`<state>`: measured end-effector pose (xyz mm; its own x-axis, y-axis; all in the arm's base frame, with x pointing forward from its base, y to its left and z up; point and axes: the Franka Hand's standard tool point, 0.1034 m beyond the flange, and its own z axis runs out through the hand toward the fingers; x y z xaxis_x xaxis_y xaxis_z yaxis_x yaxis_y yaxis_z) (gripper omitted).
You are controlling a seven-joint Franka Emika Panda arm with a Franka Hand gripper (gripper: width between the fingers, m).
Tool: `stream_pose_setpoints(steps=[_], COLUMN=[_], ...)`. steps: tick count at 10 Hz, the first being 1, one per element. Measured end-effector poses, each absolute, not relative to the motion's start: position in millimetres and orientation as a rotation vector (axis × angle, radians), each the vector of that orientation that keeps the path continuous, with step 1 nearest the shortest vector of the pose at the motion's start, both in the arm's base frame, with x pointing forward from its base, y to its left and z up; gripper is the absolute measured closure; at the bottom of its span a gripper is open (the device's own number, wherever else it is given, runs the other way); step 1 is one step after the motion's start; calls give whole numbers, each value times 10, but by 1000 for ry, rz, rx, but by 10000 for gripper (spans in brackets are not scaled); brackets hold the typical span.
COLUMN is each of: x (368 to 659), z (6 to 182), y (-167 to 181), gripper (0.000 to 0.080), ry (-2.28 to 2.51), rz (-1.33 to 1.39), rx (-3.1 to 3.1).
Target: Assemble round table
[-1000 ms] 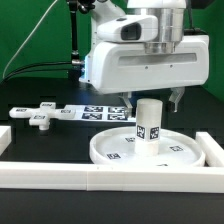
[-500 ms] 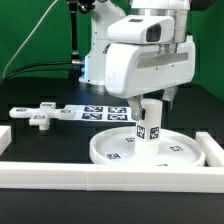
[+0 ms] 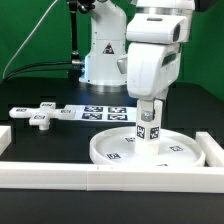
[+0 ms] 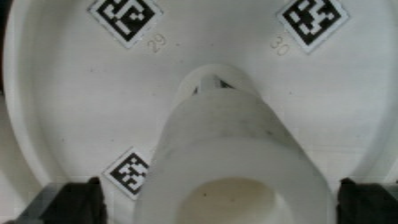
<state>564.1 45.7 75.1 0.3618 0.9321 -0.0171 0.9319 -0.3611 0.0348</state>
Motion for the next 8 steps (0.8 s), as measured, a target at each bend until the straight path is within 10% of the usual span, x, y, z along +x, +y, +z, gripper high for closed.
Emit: stream_pose_setpoints(steps=[7,8], x=[5641,5638], z=[745,743], y=[361,359], gripper=[163,331], ry=[2018,2018], rz=[-10,-11], rx=[2348,2349])
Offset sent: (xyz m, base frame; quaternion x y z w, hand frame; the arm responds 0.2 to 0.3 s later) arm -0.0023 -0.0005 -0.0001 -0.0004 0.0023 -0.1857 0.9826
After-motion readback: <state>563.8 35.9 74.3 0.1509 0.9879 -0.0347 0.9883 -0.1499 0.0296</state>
